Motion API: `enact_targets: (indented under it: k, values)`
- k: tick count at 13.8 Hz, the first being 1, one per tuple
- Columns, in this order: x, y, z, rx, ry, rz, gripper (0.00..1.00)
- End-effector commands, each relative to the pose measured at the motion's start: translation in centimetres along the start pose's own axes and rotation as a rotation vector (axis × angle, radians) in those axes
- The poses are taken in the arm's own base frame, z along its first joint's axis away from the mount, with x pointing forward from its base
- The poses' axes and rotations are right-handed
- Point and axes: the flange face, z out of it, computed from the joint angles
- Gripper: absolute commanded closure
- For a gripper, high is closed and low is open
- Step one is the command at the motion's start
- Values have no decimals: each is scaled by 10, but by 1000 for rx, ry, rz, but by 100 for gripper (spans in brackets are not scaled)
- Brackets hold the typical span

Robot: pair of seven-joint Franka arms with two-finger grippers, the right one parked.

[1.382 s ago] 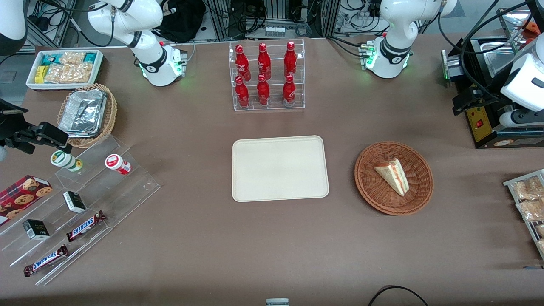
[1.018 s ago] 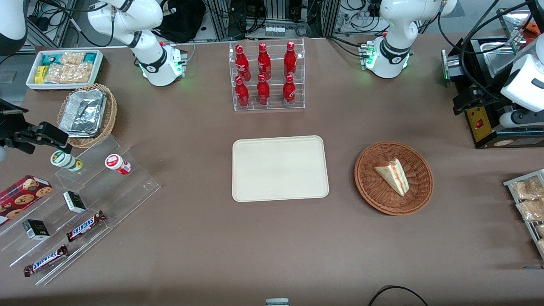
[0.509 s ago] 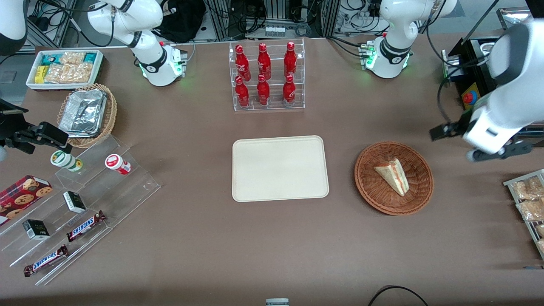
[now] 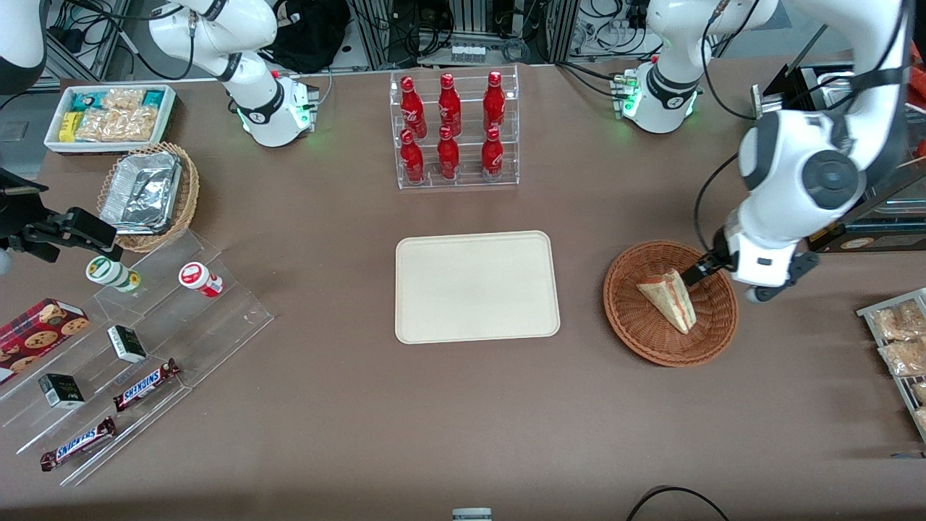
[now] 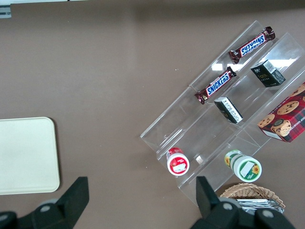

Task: Place sandwich from basket to tray
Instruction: 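Lower the open left gripper over the sandwich in the wicker basket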

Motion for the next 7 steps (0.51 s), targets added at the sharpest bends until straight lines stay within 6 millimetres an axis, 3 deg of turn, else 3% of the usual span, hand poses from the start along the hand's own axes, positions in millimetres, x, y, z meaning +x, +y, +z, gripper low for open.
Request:
enact_targets:
  k: [1, 7]
  values:
    - [-14, -4, 29, -18, 17, -37, 0]
    - [-9, 3, 75, -30, -7, -34, 0]
